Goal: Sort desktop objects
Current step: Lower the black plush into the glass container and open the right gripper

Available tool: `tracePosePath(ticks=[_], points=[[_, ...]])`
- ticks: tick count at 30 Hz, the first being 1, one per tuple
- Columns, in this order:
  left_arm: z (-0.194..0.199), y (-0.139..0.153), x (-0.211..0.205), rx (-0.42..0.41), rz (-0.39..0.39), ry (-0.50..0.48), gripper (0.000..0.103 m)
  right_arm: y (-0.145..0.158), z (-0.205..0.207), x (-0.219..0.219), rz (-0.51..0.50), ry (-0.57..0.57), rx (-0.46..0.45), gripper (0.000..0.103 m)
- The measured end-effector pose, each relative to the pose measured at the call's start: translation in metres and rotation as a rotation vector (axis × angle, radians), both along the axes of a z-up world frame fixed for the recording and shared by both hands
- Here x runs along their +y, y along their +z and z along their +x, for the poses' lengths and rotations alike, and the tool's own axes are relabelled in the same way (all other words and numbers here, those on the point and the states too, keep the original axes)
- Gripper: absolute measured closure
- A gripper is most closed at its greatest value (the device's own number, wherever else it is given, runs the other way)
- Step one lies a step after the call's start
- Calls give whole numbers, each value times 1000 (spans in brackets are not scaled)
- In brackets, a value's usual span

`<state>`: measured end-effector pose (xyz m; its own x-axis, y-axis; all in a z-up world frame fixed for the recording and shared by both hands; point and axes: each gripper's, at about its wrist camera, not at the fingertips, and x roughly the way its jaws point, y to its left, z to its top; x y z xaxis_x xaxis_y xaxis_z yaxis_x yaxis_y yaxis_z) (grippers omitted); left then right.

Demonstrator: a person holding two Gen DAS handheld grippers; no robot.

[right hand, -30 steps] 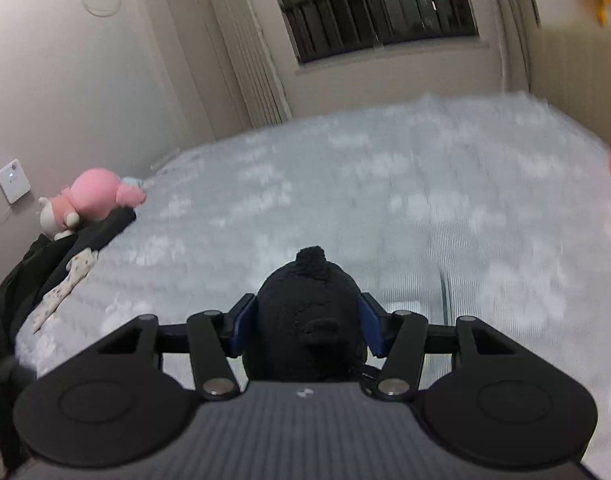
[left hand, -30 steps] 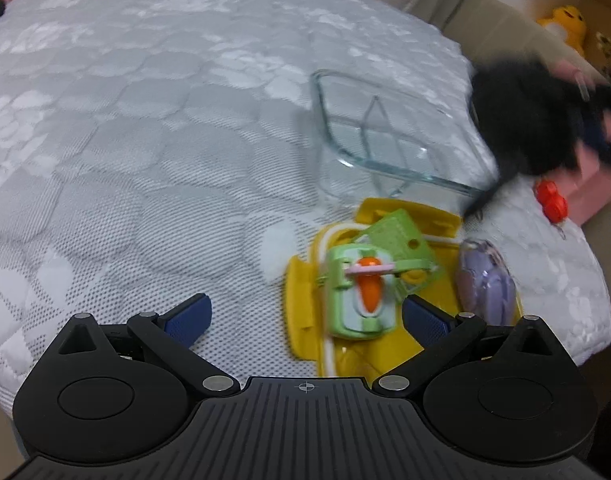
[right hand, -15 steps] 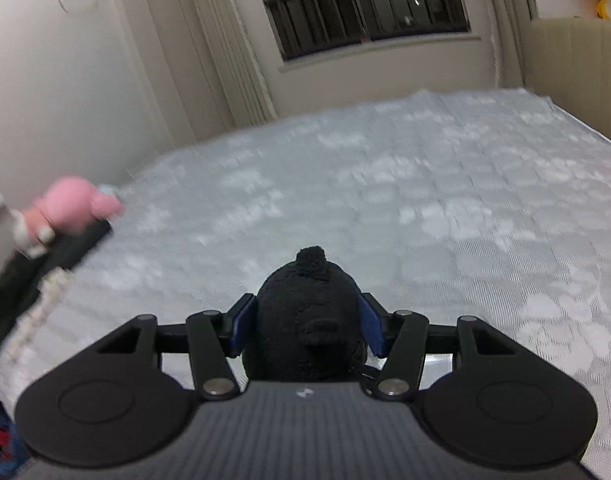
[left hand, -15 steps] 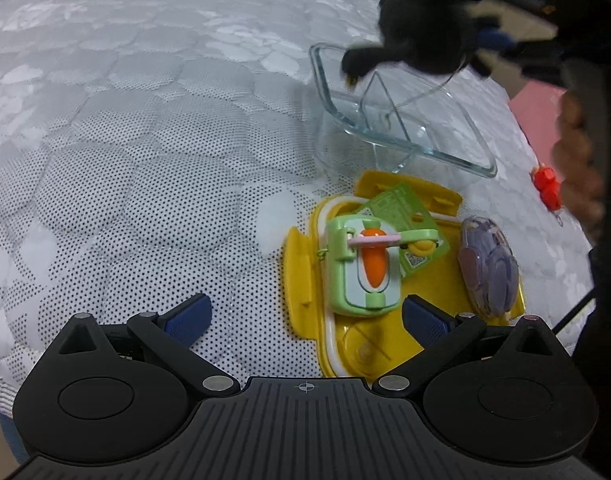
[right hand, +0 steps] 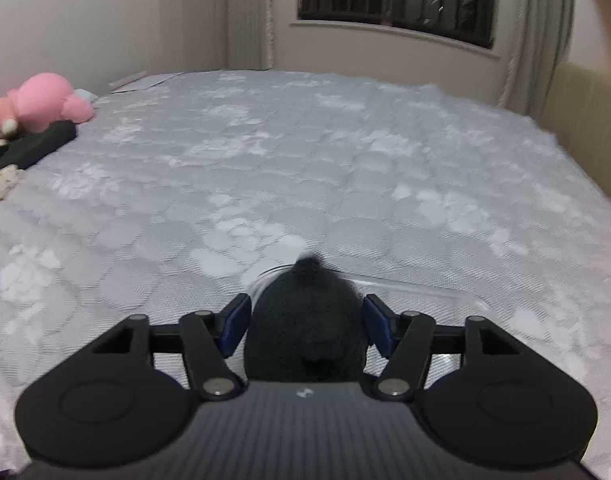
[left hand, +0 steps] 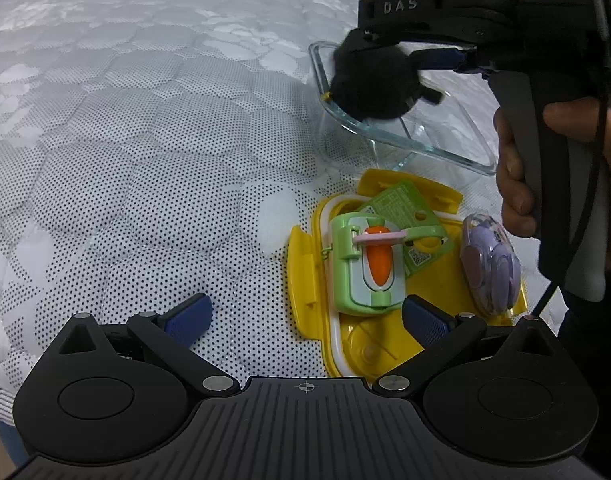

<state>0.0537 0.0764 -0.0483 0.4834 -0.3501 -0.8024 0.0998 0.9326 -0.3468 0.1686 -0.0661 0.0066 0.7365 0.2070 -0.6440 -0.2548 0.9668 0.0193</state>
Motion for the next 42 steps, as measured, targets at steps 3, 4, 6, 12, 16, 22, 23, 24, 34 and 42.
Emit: tracePosePath(ticks=[3,4,6,12,16,22,23,24,34,42], points=[[0,0,-1,1,2,2,0,13,-14,-5,-2,-26,-87,30],[0,0,-1,2,3,3,0,17,-17,-5,-6,-18,-102,31],[0,-1,-2,2,8,5,0,25,-24,-5,-16,-2,-128,38],[-1,-1,-4,-1,18,2,0,12,-14,-2,-54,-20,-67,69],[-1,0,-3,2,15,4,0,-7,5,-25,162,-33,120,69],[1,1,-6,-3,35,3,0,-17,3,-26,152,-30,164,68],[1,1,-7,-4,39,2,0,-17,1,-25,142,-29,171,67],[1,1,-7,-5,43,2,0,-16,-1,-24,130,-28,175,67],[1,4,-9,-24,86,22,0,-32,13,-26,143,-40,215,49],[3,3,-9,-19,82,19,0,-22,9,-38,173,-5,237,57]])
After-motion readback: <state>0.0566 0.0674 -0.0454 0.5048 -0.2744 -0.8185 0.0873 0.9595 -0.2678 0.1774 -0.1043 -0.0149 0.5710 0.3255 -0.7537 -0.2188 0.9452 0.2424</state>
